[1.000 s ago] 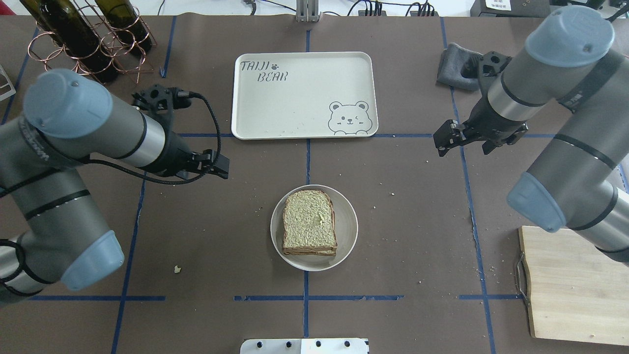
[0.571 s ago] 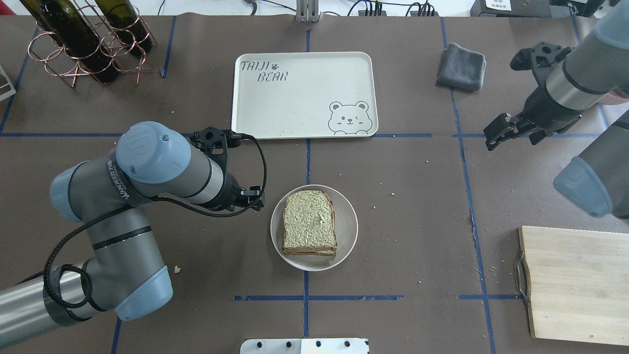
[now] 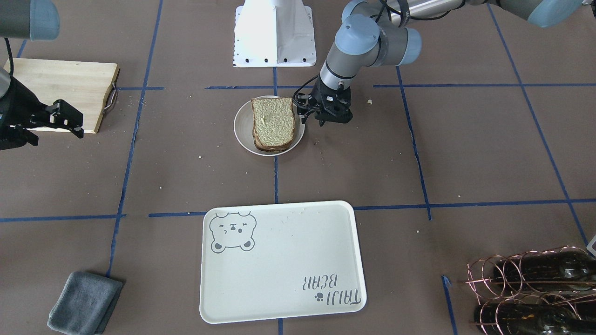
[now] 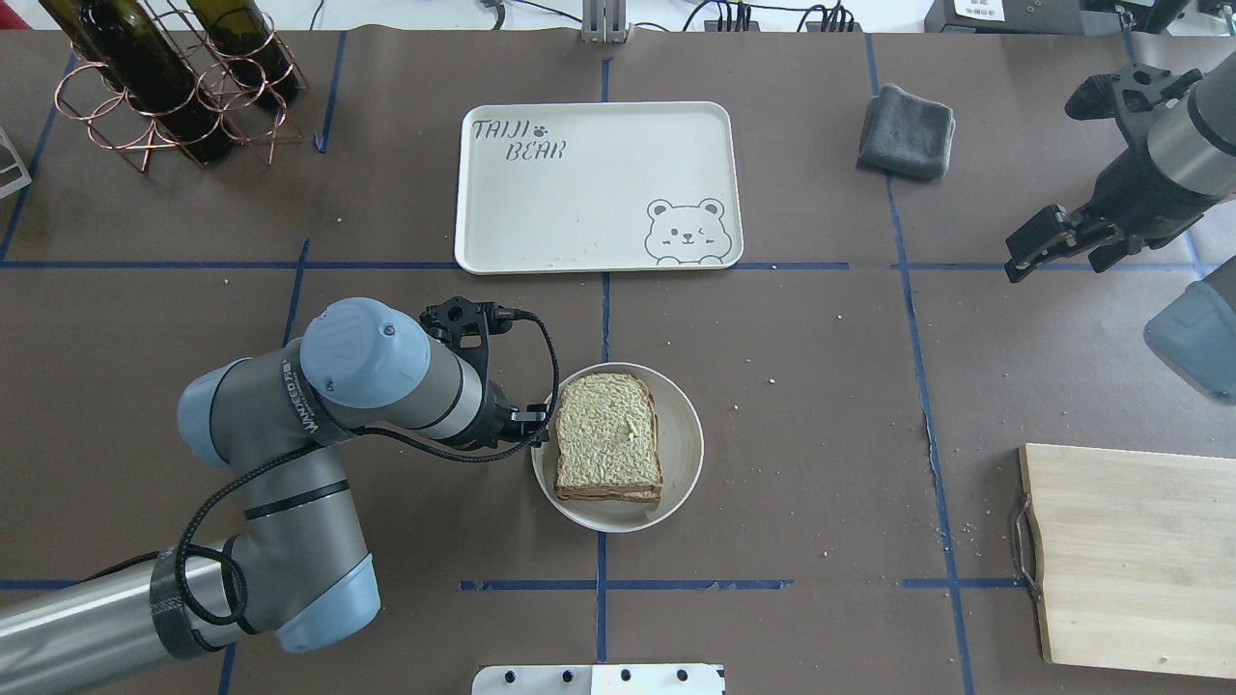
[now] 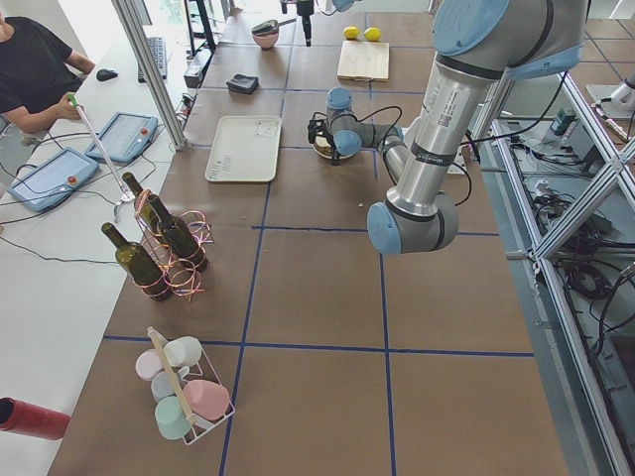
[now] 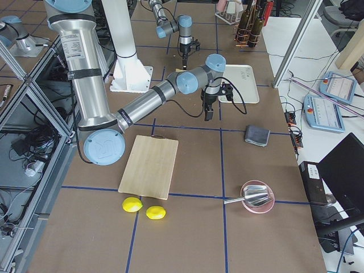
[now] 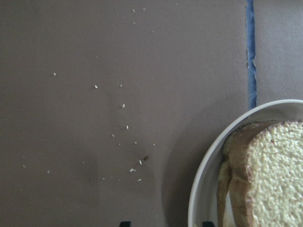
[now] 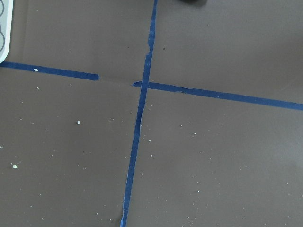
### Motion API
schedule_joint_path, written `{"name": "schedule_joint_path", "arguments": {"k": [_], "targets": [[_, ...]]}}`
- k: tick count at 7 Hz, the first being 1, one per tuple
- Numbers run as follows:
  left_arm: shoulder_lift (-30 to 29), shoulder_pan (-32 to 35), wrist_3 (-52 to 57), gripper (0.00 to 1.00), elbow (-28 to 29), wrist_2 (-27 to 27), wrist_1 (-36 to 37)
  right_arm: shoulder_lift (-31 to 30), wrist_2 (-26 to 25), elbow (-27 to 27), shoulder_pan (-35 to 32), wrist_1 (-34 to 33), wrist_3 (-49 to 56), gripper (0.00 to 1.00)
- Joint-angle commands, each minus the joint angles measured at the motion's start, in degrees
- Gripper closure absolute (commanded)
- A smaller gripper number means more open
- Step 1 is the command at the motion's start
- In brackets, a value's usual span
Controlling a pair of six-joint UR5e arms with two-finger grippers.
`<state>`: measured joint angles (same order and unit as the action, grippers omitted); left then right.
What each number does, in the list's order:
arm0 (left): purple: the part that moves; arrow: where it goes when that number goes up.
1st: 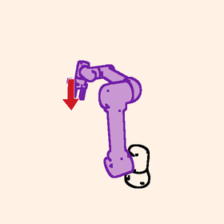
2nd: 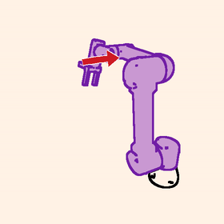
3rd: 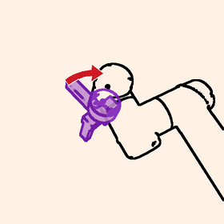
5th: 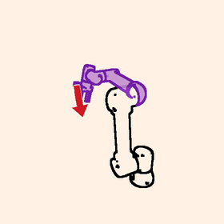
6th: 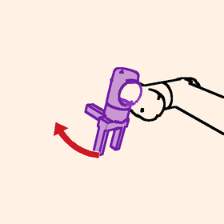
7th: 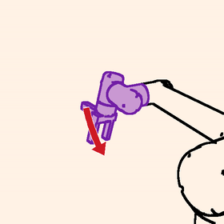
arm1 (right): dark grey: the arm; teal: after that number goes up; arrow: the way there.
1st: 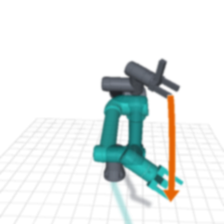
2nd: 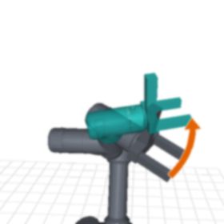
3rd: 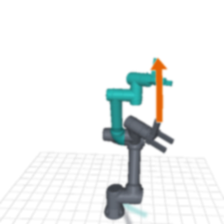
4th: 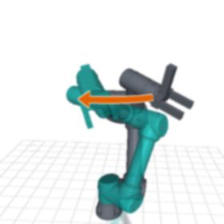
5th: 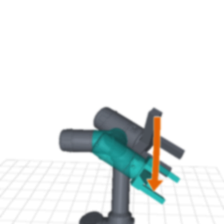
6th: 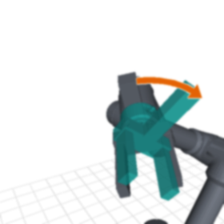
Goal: Make sandwich and place on tray
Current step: 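Grasp the white plate rim with the left gripper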
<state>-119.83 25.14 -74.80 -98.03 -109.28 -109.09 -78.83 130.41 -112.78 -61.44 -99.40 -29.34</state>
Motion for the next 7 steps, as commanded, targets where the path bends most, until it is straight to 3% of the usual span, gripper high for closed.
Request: {"name": "schedule_joint_path", "arguments": {"k": [1,3,6,7], "targets": [[-1.5,-0.7,-1.0,0.52,1.9,0.1,-0.3,-0.1,0.1,-0.1,-0.5,0.0,0.1,0.00],[-1.8,-0.7,-1.4,0.61,2.5,0.1,-0.3,-0.3,0.4,-0.2,-0.9,-0.1,0.1,0.00],[-2.9,-0.7,-1.9,0.65,4.3,0.1,-0.8,-0.6,1.1,-0.2,-1.4,0.0,0.1,0.00],[-3.0,-0.8,-1.9,0.73,4.8,0.1,-1.6,-0.6,1.1,-0.2,-1.5,0.0,0.1,0.00]]}}
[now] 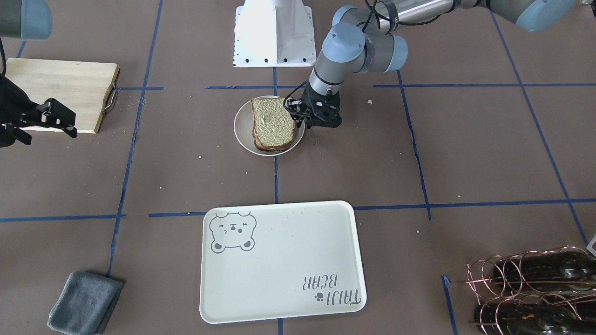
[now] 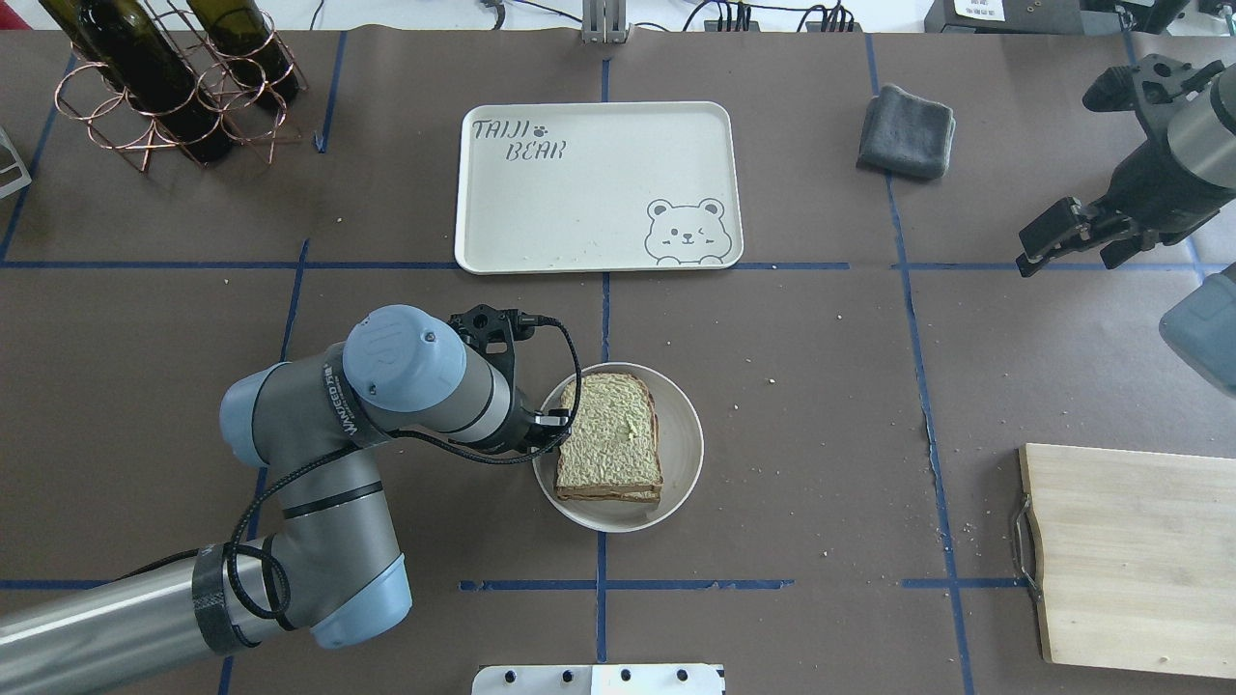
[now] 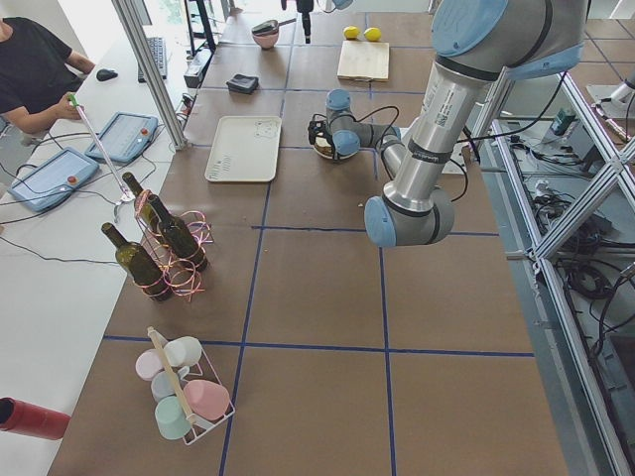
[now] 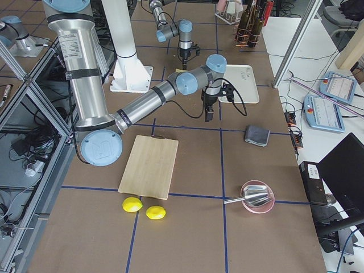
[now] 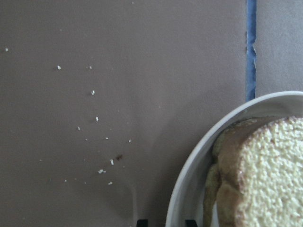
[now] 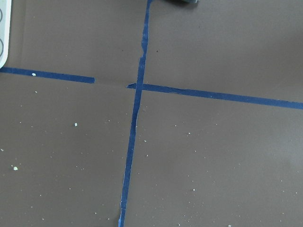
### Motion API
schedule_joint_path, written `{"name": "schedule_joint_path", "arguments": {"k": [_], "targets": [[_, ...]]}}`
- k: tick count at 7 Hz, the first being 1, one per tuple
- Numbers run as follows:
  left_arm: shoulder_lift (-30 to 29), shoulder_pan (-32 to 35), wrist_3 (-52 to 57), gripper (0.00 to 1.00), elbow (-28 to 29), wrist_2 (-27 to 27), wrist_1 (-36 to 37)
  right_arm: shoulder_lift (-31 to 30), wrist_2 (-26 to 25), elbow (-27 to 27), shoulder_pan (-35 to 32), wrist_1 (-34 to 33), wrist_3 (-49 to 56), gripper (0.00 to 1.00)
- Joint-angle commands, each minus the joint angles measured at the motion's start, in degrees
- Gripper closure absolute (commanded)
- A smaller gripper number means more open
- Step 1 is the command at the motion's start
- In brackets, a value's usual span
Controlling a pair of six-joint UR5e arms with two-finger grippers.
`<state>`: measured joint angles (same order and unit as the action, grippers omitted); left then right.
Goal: Make sandwich and place on tray
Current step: 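Grasp the white plate rim with the left gripper, then lift the plate with the left gripper and set it on the tray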
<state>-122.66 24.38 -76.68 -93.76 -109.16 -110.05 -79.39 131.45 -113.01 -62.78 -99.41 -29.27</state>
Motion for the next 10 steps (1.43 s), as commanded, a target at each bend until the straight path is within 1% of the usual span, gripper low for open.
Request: {"name": "schedule_joint_path", "arguments": {"k": [1,2,3,4,5,6,7,8,9,10], "targets": [[-0.1,0.0,-0.4,0.93,0.5,0.0,-0.9,-0.1,0.0,0.0,-0.2,0.0,0.0,0.00],[-0.1,0.0,-0.4,1.00,0.3,0.0,-0.9,-0.1,0.1,0.0,-0.2,0.0,0.0,0.00],[0.0,0.1,-0.5,1.00,-0.4,0.0,-0.9,-0.1,1.1,0.1,-0.6,-0.1,0.0,0.00],[0.2,0.7,-2.1,1.00,-1.7,-0.2,-2.7,-0.6,1.1,0.1,-1.1,-0.1,0.1,0.00],[0.5,2.1,-9.5,1.00,-1.5,-0.5,-9.1,-1.0,0.7,0.3,-1.9,-0.2,1.2,0.00],[0.6,3.8,-17.7,1.00,-1.2,-1.8,-14.6,-2.3,0.5,0.7,-3.3,-0.4,5.3,0.00],[0.4,5.5,-25.2,1.00,-1.1,-3.7,-15.5,-3.8,0.3,1.6,-5.2,-0.4,10.8,0.00],[-0.1,7.0,-31.9,1.00,-1.0,-3.7,-15.5,-6.0,0.2,2.3,-7.6,-0.3,15.7,0.00],[-1.9,8.9,-36.6,1.00,0.3,-3.6,-15.3,-8.5,0.3,2.5,-10.3,-0.4,20.1,0.00],[-6.7,10.5,-37.8,1.00,6.9,-3.4,-14.9,-12.2,0.6,2.7,-13.5,-0.3,25.5,0.00]]}}
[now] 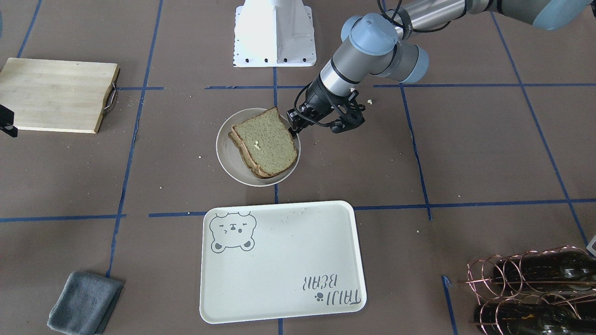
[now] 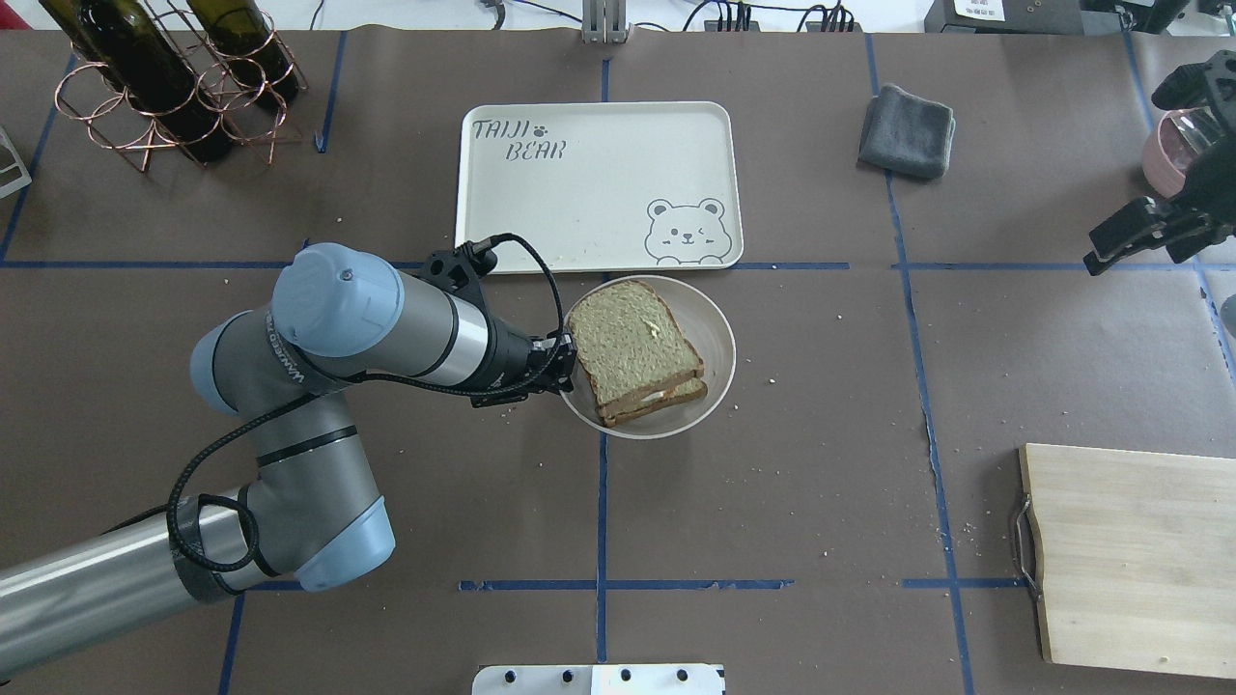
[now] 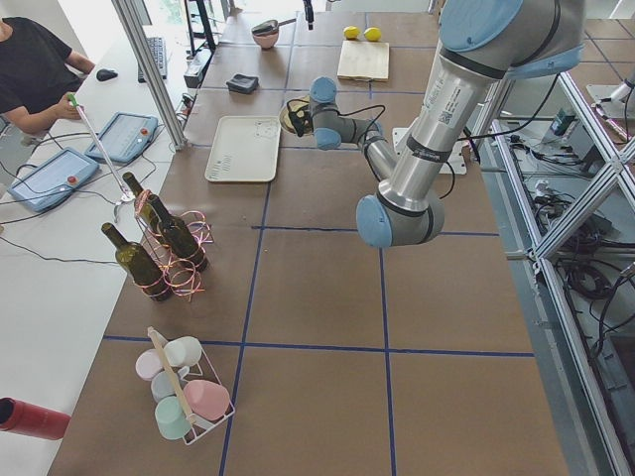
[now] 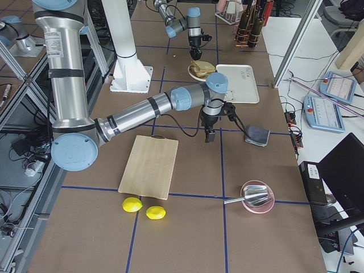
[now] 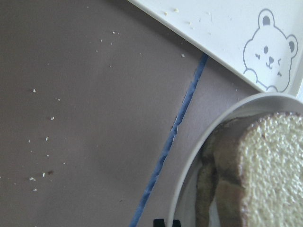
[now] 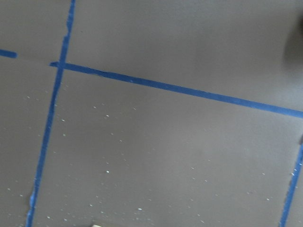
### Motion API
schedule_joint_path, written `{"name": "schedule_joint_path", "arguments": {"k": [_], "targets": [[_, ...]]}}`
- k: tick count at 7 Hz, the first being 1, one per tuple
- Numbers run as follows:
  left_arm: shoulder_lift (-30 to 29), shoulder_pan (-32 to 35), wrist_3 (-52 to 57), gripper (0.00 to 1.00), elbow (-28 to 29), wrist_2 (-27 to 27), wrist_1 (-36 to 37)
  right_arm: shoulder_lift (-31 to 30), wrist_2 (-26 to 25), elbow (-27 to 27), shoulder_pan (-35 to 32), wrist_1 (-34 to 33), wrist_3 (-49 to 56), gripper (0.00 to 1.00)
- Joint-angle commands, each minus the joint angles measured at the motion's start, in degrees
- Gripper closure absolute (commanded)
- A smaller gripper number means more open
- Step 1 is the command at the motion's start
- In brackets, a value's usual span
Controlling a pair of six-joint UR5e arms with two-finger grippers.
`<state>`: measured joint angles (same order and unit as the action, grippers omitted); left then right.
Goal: Make sandwich and place on tray
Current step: 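Lift the plate with the left gripper and set it on the tray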
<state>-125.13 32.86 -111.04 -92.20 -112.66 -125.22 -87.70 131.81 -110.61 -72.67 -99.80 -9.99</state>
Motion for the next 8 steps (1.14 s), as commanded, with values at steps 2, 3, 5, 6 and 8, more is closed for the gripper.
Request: {"name": "schedule_joint_path", "arguments": {"k": [2,3,5,6,8], "targets": [[-8.2,5.6,-4.6,1.00,13.9,0.4,0.0,-7.7,1.2,1.7,-9.7,0.1,11.5,0.00],[-11.0,6.3,-5.0,1.00,18.9,1.4,-0.3,-7.5,2.3,1.5,-10.8,0.6,11.0,0.00],[-14.0,6.4,-7.8,1.00,25.4,6.0,-1.9,-7.7,2.1,1.8,-10.9,0.7,10.8,0.00],[-14.2,6.4,-7.8,1.00,28.3,7.1,-4.7,-7.8,2.2,1.9,-10.8,0.6,10.7,0.00],[-15.1,6.3,-7.9,1.00,31.3,9.0,-5.5,-7.8,2.3,1.6,-10.9,0.7,10.7,0.00]]}}
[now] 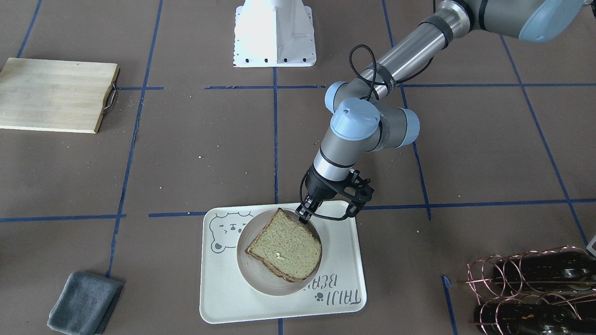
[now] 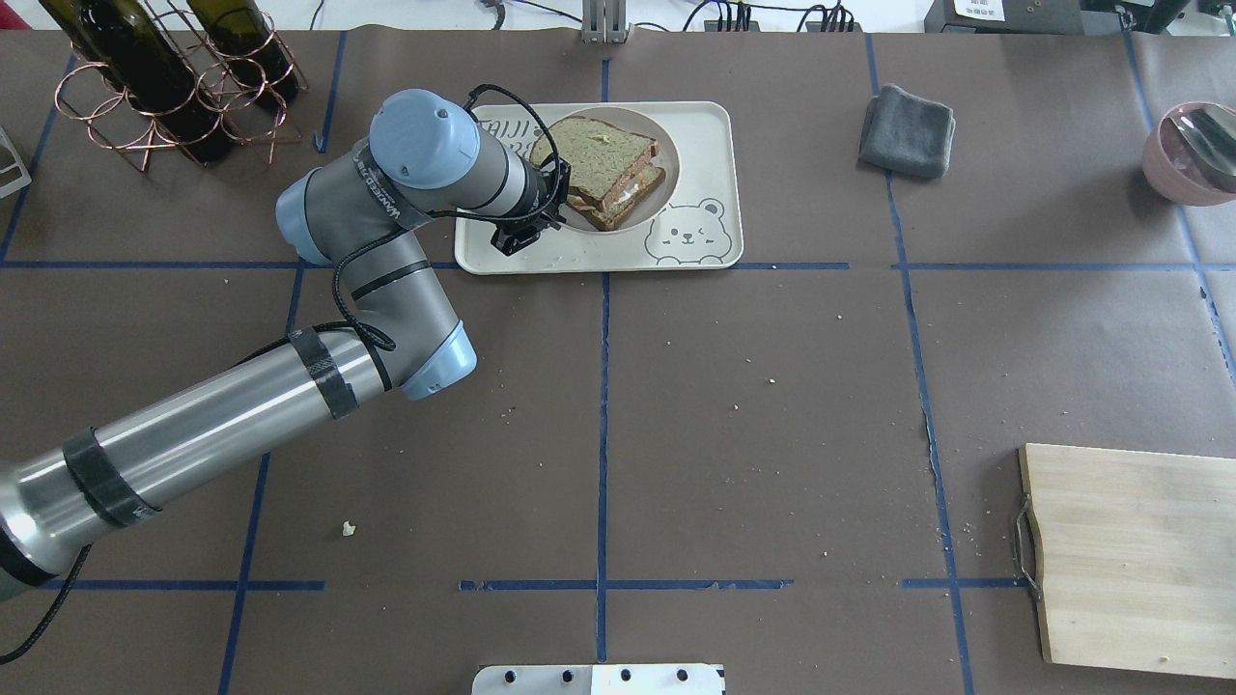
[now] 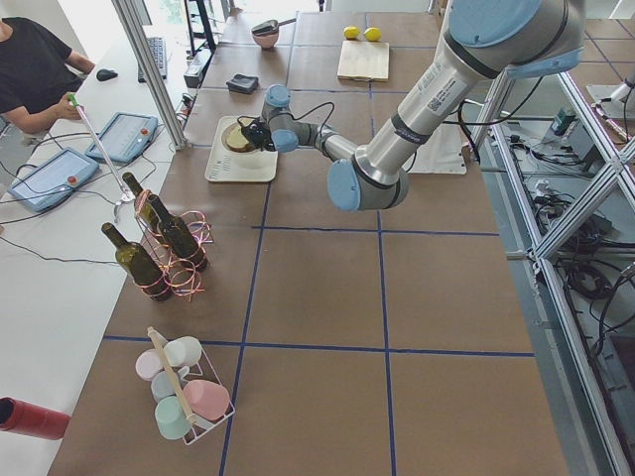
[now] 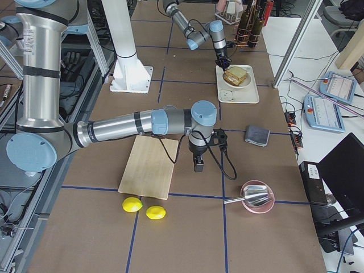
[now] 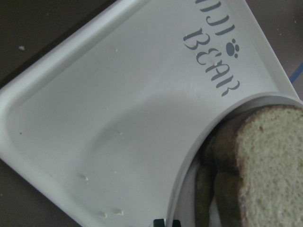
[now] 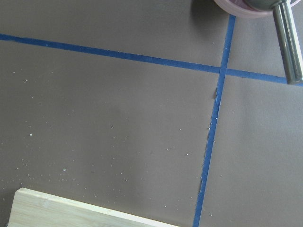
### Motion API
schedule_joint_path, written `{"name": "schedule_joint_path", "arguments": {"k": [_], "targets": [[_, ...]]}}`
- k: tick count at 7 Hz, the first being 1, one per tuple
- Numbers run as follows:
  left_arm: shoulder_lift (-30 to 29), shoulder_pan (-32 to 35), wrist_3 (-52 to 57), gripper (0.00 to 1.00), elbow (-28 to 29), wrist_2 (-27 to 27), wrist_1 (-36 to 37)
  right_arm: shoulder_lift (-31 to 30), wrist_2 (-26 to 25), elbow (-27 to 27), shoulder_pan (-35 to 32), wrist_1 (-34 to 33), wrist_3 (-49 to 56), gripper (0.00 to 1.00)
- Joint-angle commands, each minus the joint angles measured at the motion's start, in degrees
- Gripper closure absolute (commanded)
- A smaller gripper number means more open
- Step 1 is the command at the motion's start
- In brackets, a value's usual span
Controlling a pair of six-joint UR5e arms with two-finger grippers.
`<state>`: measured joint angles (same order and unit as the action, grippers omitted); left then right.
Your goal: Make sandwich and place on tray
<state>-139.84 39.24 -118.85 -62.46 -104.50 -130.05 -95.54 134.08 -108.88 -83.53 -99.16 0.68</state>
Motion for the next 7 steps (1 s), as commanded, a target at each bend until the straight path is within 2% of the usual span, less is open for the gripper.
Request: {"name": "schedule_joint_path", "arguments": {"k": [1,2,3,6,7], "targets": [[-0.5,0.0,0.0,1.00,1.6,0.8,-0.6,0.2,0.0,0.1,0.0,0.0,-0.1,0.00],[-0.4,0.0,0.6,0.62,1.5,0.8,-1.4,0.3,0.0,0.0,-0.1,0.0,-0.1,0.00],[-0.3,0.0,1.6,0.01,1.0,0.8,-1.9,0.3,0.0,0.0,-0.1,0.0,-0.1,0.00],[6.8,1.1,6.9,0.00,-10.3,-0.4,0.1,0.5,0.0,0.1,-0.1,0.0,-0.1,0.00],[10.8,1.5,15.0,0.00,-17.9,-2.4,5.4,0.4,0.0,0.2,-0.6,-0.1,0.0,0.00]]}}
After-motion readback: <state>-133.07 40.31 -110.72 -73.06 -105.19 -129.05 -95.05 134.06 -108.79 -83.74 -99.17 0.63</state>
